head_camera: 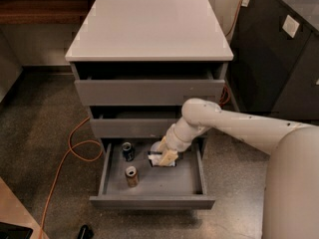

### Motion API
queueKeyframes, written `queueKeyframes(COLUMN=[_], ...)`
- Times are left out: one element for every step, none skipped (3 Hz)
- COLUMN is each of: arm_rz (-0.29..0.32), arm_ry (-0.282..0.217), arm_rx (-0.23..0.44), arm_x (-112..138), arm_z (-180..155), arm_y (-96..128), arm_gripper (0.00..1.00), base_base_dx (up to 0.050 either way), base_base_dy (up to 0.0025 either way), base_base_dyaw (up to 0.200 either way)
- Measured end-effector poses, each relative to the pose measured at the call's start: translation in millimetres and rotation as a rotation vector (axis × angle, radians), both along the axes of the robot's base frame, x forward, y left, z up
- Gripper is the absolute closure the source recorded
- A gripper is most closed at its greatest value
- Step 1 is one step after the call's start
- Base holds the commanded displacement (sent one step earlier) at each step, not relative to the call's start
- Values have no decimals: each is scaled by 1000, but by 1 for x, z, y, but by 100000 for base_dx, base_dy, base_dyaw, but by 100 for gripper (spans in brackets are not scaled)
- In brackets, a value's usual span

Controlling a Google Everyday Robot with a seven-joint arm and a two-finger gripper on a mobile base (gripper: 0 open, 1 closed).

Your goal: Pick rxbar blueberry from bottom drawer and place on counter

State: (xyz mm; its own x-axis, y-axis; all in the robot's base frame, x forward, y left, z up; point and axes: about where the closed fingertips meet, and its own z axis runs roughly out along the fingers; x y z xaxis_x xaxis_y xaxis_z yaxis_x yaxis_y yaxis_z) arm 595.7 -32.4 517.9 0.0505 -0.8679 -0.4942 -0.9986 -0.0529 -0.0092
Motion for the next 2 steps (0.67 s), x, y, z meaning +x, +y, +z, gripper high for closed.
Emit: queueKeyframes(arm_rz=[30, 44], arm_ry=[-34, -68], arm_rx=[-19, -19], arm_x=[5, 9], arm_z=[49, 84], arm_y=[2, 2], arm_gripper=[100, 100], base_base_dx=[0, 0], base_base_dy=[0, 0], base_base_dyaw=[0, 0])
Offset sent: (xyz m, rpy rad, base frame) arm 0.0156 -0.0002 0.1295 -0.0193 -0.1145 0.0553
